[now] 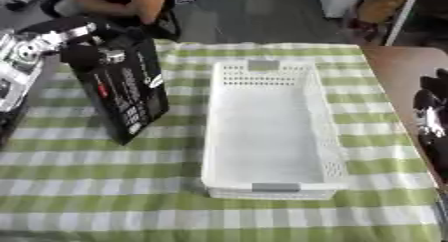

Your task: Pick up objects on the table and place them in the box.

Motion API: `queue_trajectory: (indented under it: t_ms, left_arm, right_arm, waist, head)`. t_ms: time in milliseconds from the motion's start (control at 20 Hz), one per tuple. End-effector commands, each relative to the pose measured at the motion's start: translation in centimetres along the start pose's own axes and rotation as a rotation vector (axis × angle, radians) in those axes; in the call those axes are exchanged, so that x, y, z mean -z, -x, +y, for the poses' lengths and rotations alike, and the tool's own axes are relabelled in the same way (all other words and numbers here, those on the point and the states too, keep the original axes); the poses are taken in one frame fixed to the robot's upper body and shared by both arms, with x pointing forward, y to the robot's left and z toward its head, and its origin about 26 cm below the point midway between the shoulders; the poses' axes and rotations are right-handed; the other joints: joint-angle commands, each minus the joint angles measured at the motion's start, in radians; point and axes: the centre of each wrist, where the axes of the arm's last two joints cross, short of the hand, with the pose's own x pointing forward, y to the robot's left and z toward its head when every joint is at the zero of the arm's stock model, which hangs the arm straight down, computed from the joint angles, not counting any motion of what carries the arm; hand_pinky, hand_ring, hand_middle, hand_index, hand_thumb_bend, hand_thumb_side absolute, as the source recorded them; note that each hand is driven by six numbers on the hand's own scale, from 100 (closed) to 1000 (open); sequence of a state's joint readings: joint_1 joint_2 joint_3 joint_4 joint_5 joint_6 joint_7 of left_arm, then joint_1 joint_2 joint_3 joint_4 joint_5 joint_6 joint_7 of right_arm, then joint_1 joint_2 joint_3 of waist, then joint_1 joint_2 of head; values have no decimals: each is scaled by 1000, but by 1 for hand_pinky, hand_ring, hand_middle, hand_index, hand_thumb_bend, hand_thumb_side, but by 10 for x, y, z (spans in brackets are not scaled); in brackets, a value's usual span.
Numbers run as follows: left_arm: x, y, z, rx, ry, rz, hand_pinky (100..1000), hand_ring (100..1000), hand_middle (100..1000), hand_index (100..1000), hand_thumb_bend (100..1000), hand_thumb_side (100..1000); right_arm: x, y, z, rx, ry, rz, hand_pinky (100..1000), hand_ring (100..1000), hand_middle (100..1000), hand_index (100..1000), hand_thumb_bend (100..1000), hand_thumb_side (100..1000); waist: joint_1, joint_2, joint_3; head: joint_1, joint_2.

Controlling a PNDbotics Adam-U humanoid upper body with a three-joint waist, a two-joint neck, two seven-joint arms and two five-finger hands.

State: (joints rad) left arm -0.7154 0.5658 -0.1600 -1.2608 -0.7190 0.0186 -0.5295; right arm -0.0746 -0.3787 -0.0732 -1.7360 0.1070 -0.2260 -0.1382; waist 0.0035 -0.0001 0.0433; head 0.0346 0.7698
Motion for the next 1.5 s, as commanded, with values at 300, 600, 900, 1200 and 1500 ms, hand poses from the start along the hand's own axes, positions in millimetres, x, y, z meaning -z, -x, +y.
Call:
queue_trajectory:
  t_ms: [300,600,900,1200,1500]
  left_arm:
    - [1,-2,12,31,-18,0,793,814,914,925,1000,840]
    - [3,-3,11,61,8,-1,794,804,897,914,1000,845]
    - [7,-4,12,127,38,-4,731,769,844,892,1000,838]
    - [10,-7,15,182,63,-22,644,710,789,876,1000,816]
    - [14,-11,13,254,116,-40,529,586,697,847,1000,701]
  right_arm:
    - [3,-2,-8,-21,-6,-14,836,858,780,930,275,658]
    - [3,-2,-8,-21,-7,-13,836,859,780,930,273,658]
    - [3,-2,-8,-24,-10,-14,835,858,780,930,274,658]
    - [3,-2,-8,-24,-13,-16,836,859,780,930,273,659]
    - [4,-3,-8,-24,-16,-17,836,859,780,930,273,659]
  waist:
    - [0,-10,-1]
    - [2,-10,-2]
    - [4,-11,-3]
    - [7,-12,-6]
    - [8,-12,-10]
  head:
    - [-8,0]
    - [-8,0]
    - [-12,0]
    - [-13,0]
    - [-13,0]
